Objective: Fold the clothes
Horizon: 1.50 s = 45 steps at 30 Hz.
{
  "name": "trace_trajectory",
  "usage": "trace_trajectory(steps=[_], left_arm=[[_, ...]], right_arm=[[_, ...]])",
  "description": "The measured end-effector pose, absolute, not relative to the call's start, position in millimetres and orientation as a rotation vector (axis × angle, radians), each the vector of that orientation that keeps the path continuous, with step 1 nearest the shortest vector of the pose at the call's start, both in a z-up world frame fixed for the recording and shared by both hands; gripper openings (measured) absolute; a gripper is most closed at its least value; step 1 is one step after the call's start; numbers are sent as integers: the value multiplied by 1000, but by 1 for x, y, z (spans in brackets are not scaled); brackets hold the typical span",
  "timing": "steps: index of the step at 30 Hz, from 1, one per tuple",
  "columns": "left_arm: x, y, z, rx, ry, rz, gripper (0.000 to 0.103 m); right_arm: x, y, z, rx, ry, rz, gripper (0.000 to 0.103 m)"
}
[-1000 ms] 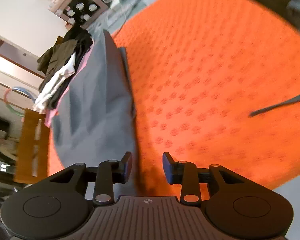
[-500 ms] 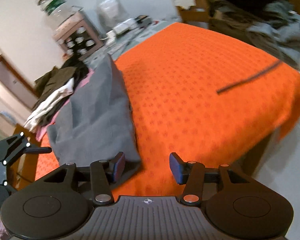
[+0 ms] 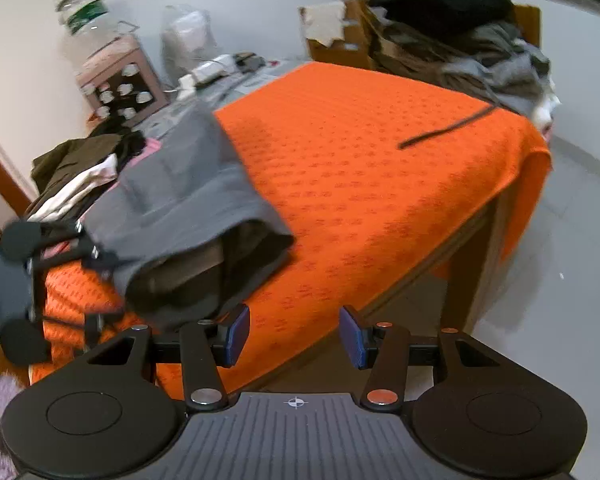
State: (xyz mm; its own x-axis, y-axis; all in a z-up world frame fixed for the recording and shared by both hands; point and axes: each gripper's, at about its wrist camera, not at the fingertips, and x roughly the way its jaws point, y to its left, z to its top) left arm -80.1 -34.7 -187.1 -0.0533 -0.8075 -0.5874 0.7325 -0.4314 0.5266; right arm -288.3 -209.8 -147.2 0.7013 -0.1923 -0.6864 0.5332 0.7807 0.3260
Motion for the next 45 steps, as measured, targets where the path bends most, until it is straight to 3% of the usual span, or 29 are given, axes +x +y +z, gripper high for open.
trace_trajectory(steps=[2, 10, 15, 17, 28, 32, 35, 37, 38, 40, 45], left_arm=[[-69, -44, -169, 974, -76, -1684, 18], [-31, -103, -105, 736, 97, -1514, 16], [-21, -126, -85, 671, 173, -1480, 16], [-22, -129, -80, 659, 191, -1469, 16], [-37, -111, -87, 657, 164, -1482, 16], [-42, -109, -85, 660, 147, -1498, 16], [-44, -108, -83, 664, 134, -1504, 16], [-45, -107, -82, 668, 132, -1505, 16], [-44, -107, -82, 670, 132, -1506, 16], [-45, -106, -84, 676, 127, -1509, 16], [-53, -94, -90, 703, 115, -1562, 16]], right_arm=[[-283, -201, -150, 523, 661, -414, 52], [-224, -186, -162, 426, 619, -362, 51], [-185, -184, -165, 308, 634, -362, 32], [-178, -180, -164, 254, 634, -371, 31], [-190, -142, -141, 156, 551, -401, 32], [-156, -146, -153, 91, 593, -397, 49], [-136, -153, -164, 96, 617, -458, 49], [-130, -156, -169, 104, 628, -510, 33], [-128, -157, -171, 109, 633, -538, 16], [-137, -159, -167, 161, 623, -576, 5], [-174, -173, -158, 294, 552, -690, 3]])
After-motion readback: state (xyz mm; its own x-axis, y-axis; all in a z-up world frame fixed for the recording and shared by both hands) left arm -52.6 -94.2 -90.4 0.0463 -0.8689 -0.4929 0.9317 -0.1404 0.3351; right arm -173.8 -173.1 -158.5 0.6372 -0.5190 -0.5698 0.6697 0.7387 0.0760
